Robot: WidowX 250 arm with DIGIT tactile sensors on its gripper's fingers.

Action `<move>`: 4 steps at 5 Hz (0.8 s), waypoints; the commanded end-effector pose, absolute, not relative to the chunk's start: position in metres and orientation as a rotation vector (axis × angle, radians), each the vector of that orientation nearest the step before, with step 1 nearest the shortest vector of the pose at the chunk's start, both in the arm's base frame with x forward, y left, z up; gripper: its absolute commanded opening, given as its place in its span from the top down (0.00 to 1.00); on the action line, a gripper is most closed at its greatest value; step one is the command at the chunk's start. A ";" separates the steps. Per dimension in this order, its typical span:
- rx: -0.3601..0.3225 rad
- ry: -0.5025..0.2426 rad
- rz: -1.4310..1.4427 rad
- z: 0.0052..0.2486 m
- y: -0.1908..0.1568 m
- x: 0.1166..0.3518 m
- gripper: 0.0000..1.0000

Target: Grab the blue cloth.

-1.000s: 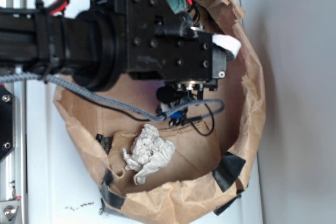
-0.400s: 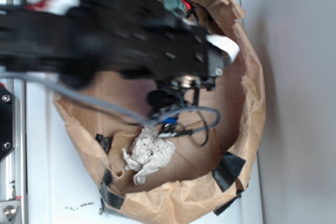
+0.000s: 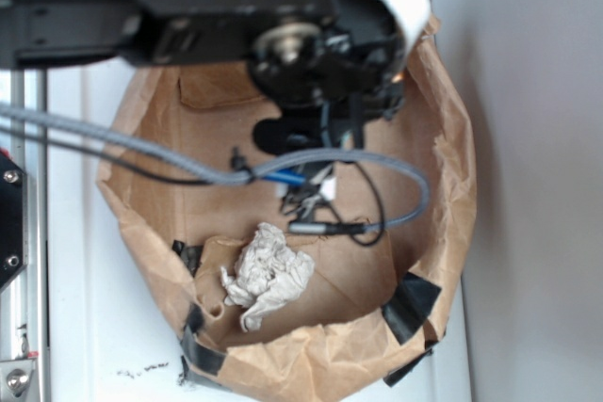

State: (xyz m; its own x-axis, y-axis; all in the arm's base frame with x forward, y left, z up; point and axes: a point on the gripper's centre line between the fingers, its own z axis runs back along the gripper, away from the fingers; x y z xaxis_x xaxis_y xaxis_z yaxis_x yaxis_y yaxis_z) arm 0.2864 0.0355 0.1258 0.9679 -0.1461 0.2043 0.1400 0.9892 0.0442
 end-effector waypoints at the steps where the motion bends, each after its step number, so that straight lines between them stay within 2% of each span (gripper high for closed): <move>1: 0.089 -0.204 -0.074 0.094 0.076 0.324 0.00; 3: 0.169 -0.134 -0.047 0.040 0.092 0.324 0.00; 4: 0.199 -0.137 -0.036 0.026 0.093 0.324 0.19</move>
